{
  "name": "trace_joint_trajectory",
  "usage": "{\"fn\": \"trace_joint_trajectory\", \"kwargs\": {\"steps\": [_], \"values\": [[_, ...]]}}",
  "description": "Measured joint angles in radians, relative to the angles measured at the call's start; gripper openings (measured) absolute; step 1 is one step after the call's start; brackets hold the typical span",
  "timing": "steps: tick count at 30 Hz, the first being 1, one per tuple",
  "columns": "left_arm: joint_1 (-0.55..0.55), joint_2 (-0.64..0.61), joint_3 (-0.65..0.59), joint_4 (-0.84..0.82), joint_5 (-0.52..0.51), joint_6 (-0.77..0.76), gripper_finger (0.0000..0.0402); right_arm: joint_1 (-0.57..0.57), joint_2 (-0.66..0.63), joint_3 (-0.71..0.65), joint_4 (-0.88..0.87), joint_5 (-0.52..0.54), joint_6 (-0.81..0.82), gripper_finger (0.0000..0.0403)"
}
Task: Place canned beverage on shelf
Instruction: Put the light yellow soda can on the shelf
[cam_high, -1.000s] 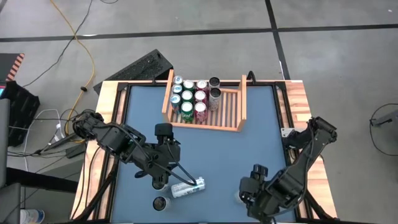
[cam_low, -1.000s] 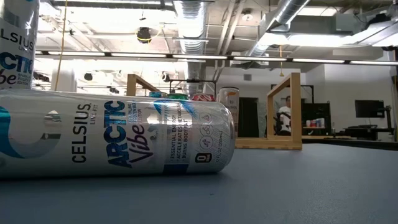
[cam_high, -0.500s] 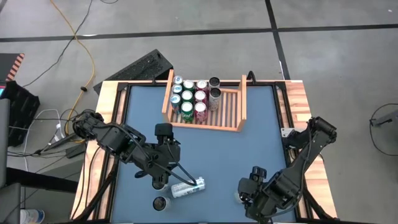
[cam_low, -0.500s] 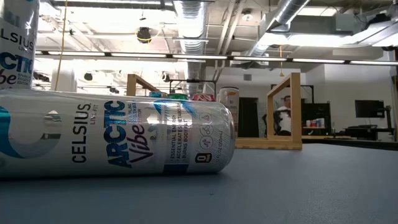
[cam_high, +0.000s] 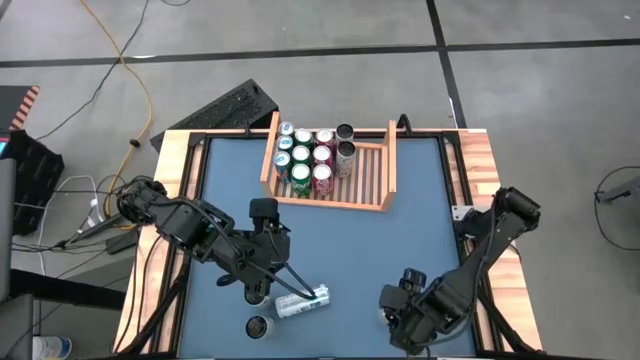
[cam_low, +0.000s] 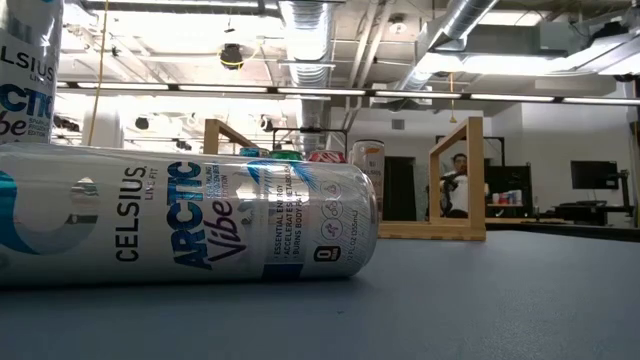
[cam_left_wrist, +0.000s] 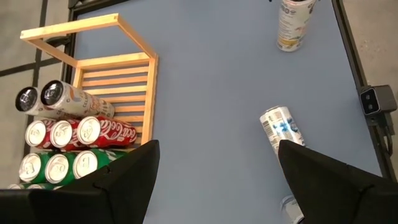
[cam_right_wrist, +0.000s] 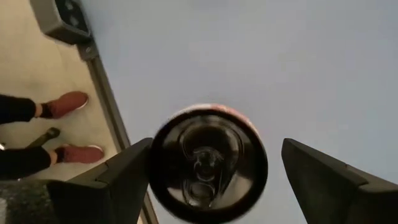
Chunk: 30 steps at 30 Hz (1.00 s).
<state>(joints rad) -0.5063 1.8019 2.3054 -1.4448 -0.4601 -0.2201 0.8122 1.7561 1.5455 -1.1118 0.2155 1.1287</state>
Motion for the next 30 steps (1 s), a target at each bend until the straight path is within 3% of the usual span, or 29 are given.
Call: {"fn": "trace_joint_trajectory", "kwargs": {"steps": [9,17,24,30], "values": [[0.003,0.0,0.0,0.0,-0.024,0.018,0.0316,-0.03,0.0,0.0,-0.008,-0.007,-0.028,0.0308],[0.003,0.0,0.0,0.0,-0.023,0.049,0.0316,-0.031,-0.001,0.0,-0.003,-0.03,-0.03,0.023],[0.003,0.0,0.0,0.0,-0.023,0.087,0.0316,-0.037,-0.001,0.003,-0.003,-0.03,-0.044,0.0229],[0.003,0.0,0.0,-0.005,-0.002,0.124,0.0316,-0.111,0.001,0.049,-0.021,-0.02,-0.178,0.0229]]}}
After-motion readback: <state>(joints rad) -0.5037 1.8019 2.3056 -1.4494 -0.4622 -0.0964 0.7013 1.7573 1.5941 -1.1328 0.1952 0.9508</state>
